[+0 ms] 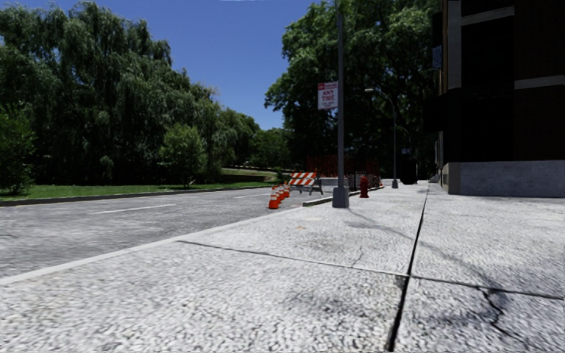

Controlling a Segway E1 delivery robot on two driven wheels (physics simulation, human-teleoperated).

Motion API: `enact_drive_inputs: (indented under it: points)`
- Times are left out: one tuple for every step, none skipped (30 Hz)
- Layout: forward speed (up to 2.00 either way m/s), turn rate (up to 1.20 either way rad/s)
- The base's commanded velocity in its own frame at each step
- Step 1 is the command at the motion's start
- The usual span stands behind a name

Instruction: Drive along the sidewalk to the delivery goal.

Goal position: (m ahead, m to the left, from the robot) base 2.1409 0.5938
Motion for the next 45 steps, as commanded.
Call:
enact_drive_inputs:
  points:
    - [1.06,0.6]
    - [1.06,0.6]
    - [1.07,0.52]
    - [1.07,0.48]
    - [1.07,0.46]
    - [1.07,0.46]
    - [1.07,0.43]
    - [1.07,0.43]
    - [1.07,0.4]
    - [1.08,0.0]
    - [1.08,0.0]
    - [1.08,0.0]
    - [1.08,0.0]
    - [1.08,0.02]
    - [1.08,0.02]
    - [1.08,0.57]
    - [1.08,0.72]
    - [1.09,0.8]
    - [1.09,0.86]
    - [1.09,0.86]
    - [1.09,0.88]
    - [1.08,0.89]
    - [1.08,0.89]
    - [1.08,0.89]
    - [1.08,0.89]
    - [1.08,0.89]
    - [1.08,0.89]
    - [1.08,0.89]
    - [1.08,0.89]
    - [1.08,0.89]
    - [1.08,0.88]
    - [1.08,0.87]
    - [1.08,0.87]
    - [1.08,0.86]
    - [1.08,0.85]
    - [1.08,0.8]
    - [1.08,0.78]
    - [1.08,0.78]
    - [1.08,0.66]
    - [1.08,0.6]
    - [1.08,0.59]
    - [1.08,0.58]
    - [1.08,0.58]
    - [1.08,0.58]
    - [1.08,0.58]
